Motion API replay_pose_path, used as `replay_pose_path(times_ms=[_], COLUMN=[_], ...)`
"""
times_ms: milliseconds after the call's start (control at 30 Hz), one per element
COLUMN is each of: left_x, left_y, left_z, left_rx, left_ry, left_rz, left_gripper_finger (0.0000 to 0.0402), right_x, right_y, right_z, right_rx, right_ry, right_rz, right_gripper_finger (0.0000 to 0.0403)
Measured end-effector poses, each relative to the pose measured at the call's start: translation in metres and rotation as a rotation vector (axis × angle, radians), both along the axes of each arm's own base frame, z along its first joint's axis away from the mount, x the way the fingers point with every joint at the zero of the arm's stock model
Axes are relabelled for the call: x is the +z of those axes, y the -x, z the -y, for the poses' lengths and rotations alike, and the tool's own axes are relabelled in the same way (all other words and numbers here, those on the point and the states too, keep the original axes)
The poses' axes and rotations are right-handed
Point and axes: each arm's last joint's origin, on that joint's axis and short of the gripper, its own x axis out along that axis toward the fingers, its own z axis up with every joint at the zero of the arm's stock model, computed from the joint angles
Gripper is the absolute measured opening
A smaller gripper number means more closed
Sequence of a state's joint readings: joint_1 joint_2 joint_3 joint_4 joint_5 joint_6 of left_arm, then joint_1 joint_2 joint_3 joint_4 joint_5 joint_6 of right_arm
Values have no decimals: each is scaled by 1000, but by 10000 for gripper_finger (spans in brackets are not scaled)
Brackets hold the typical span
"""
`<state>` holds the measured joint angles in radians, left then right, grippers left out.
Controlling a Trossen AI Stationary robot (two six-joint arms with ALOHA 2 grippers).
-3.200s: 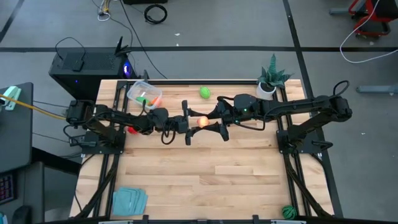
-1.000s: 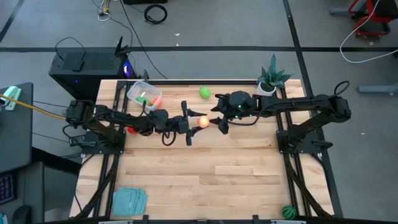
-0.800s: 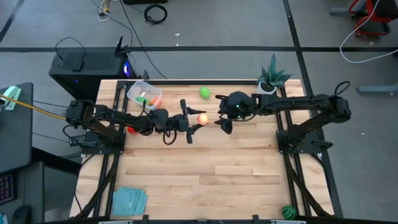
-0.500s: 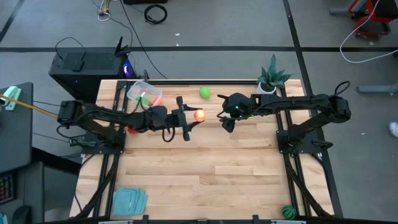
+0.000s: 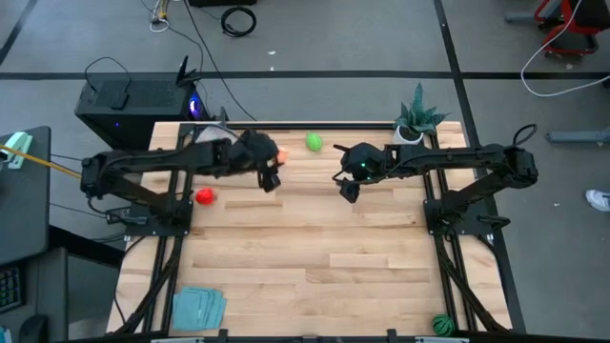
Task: Pick and placing Produce into tupperware
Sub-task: Put the light orange peach into the transparent bin
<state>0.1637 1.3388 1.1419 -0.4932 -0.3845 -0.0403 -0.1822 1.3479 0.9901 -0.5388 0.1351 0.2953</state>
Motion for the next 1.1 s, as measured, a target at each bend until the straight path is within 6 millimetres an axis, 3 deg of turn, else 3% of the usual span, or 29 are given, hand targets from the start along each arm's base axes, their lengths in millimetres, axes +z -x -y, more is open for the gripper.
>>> replay_pose_path(times_ms=[367,633,833,1100], left_x=[-5,-10,-34,-76], left_y=[43,77,97,115], left_z=[-65,-107,-121,-124], left_rx=[365,561,649,705], left_ry=[149,252,346,389], left_rz=[-187,-209,-244,-315], left_gripper_finger=[212,220,213,218], right_x=[1,2,2,2], right_y=[1,1,1,1], right_z=[3,5,6,6], right_rx=[-93,-171,-190,-189], right_ry=[73,96,118,119], right_rz=[-7,13,11,10], right_gripper_finger=[280,280,280,280])
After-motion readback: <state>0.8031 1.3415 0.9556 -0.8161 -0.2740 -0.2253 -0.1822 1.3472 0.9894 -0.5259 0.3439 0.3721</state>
